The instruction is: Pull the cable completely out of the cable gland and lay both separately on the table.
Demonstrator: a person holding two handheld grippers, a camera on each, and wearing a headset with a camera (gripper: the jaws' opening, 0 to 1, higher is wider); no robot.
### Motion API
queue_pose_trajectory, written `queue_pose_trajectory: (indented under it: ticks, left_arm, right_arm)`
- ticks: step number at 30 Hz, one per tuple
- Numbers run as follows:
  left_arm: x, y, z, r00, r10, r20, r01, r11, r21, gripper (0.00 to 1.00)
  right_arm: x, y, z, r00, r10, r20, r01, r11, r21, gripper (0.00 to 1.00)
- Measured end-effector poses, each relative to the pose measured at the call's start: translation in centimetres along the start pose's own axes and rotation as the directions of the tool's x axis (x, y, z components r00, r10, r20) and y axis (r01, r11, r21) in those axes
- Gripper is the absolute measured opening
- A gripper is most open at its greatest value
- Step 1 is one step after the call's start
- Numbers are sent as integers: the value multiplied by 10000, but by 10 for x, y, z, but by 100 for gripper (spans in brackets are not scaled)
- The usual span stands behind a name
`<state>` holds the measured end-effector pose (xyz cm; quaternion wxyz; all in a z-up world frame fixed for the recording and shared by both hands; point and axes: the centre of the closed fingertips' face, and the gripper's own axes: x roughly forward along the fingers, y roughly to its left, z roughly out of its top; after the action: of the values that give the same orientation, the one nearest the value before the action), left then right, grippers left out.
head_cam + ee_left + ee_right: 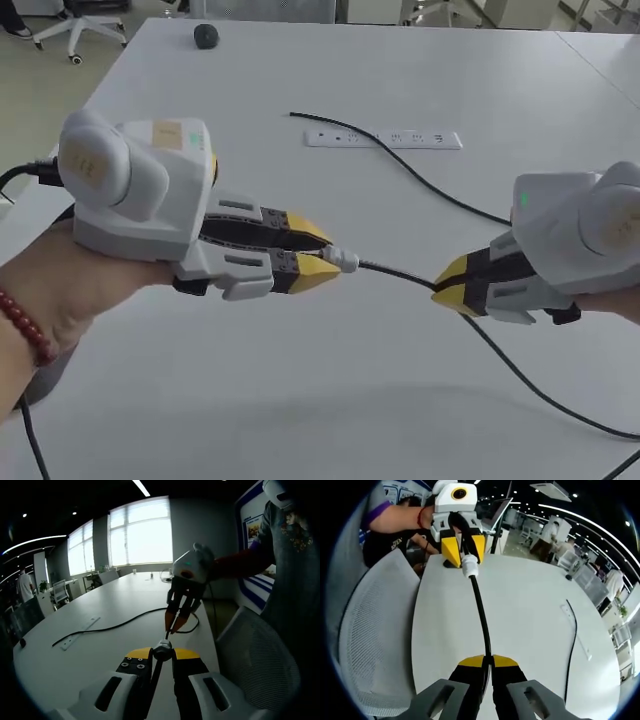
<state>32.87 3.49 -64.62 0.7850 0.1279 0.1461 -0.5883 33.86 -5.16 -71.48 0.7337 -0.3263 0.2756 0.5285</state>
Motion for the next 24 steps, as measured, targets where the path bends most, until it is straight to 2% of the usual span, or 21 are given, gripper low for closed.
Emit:
queue_pose_trajectory:
  ticks: [11, 24]
  left_arm:
    - [-3, 4, -2, 9998, 218, 27, -218, 9997, -77, 16]
    - [-8, 6, -6, 9995, 322, 13, -322, 9994, -138, 16]
  right_arm:
    - [-1, -6, -9, 9997, -208, -114, 212, 9991, 366, 0]
    - [0, -15, -28, 9972, -554, -504, 590, 9956, 726, 0]
